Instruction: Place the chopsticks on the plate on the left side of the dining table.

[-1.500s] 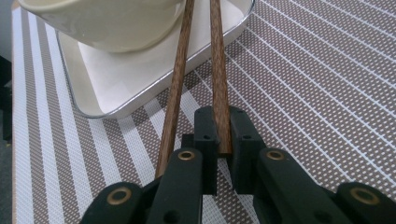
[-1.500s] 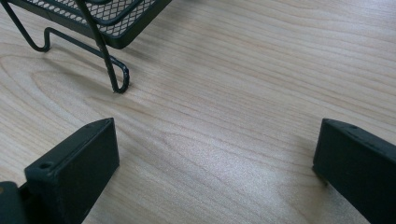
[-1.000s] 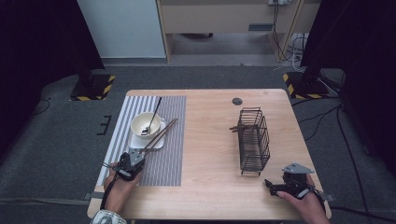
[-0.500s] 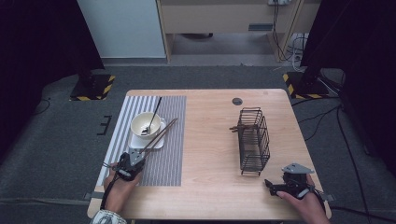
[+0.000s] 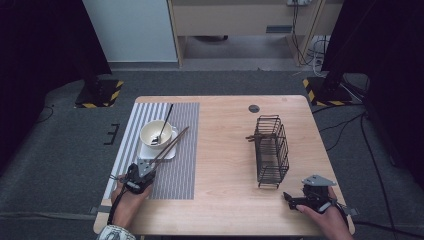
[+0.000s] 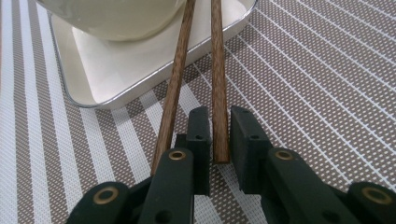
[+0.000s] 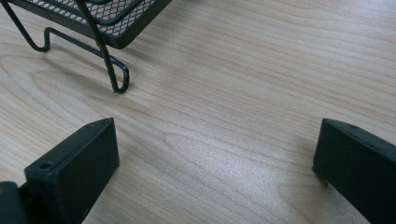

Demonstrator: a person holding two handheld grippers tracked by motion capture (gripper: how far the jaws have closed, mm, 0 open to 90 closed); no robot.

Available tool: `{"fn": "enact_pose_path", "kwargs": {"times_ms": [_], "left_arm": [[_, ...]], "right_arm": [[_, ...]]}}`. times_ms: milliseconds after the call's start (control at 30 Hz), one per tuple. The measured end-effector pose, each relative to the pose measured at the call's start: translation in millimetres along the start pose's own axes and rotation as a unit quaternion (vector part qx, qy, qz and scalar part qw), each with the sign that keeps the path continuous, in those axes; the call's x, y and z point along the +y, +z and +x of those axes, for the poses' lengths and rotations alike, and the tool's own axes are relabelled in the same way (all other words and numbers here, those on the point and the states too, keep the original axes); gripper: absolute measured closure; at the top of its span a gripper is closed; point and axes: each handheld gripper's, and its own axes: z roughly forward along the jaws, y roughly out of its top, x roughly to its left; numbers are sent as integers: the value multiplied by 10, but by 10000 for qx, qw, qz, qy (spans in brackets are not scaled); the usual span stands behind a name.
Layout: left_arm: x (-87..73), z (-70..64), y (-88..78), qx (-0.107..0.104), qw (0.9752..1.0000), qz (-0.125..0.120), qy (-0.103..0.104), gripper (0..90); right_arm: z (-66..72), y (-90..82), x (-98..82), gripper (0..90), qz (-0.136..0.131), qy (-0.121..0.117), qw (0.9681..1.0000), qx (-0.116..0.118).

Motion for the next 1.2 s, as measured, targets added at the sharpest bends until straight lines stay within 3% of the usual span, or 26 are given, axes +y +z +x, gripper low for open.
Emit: {"fn": "enact_pose_path", "kwargs": {"times_ms": [567,767,967,1200], "left_arm": [[47,6,-97,128,9983,-561,82,691],[58,18,-111,243,9965,-793,62,578],[50,52,-84,283,9963,-814,-72,395],[38,60,-28,333,9967,-738,-98,274]], "right_arm": [[0,0,0,2,0,0,10000,1],[0,0,0,2,0,0,10000,0],[0,0,0,2,-1,-2,10000,0],[0,0,0,2,0,-1,10000,1]]}}
